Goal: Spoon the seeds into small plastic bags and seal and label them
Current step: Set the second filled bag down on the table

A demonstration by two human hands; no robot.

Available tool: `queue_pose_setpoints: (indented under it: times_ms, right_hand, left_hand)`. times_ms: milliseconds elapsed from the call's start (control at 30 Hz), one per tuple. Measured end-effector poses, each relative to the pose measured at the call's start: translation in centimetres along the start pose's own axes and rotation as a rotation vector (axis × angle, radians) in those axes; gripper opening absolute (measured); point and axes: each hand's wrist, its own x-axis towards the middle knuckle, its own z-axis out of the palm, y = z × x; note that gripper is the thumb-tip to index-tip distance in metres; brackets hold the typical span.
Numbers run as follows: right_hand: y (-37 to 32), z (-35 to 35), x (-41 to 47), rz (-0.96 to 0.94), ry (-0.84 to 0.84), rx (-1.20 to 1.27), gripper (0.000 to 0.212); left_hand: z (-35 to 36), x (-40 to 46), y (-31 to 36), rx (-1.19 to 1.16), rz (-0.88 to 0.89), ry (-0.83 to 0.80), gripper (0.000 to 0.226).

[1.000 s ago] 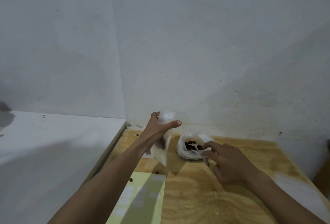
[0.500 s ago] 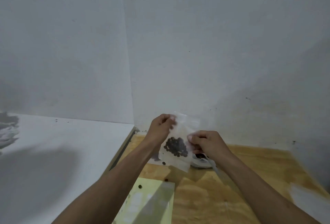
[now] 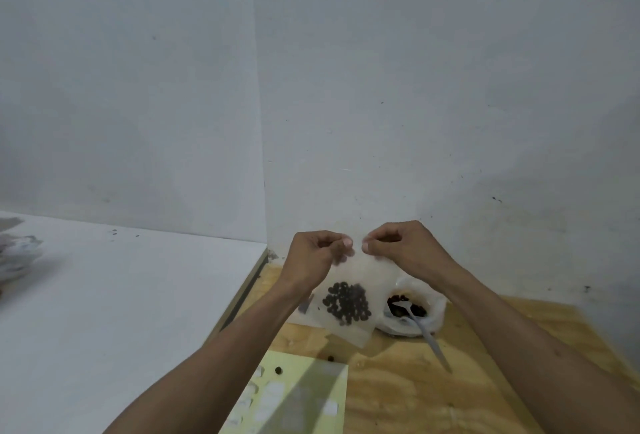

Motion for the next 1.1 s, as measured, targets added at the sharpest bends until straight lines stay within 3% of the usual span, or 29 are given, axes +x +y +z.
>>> queue_pose_setpoints:
  times_ms: [333, 567, 767, 1100]
  right_hand:
    - [0.0, 2.3, 1.6, -0.016, -0.009, -0.041, 0.010]
    - [0.3, 4.3, 2.1, -0.031, -0.068, -0.149, 0.036]
    - [0.7, 3.2, 1.6, -0.006, -0.127, -0.101, 0.021]
    - [0.9, 1.9, 0.8, 0.047, 0.058, -0.041, 0.036]
  left_hand:
    - [-1.2, 0.8, -0.2, 0.034, -0.027, 0.026, 0.012]
    - [-1.9, 0.9, -0.4, 0.028, -0.097, 0.086, 0.010]
    - [-3.2, 1.2, -0.3, 0.019, -0.139, 0.169, 0.007]
    - [-2.7, 2.3, 1.0, 0.017, -0.137, 0.241, 0.011]
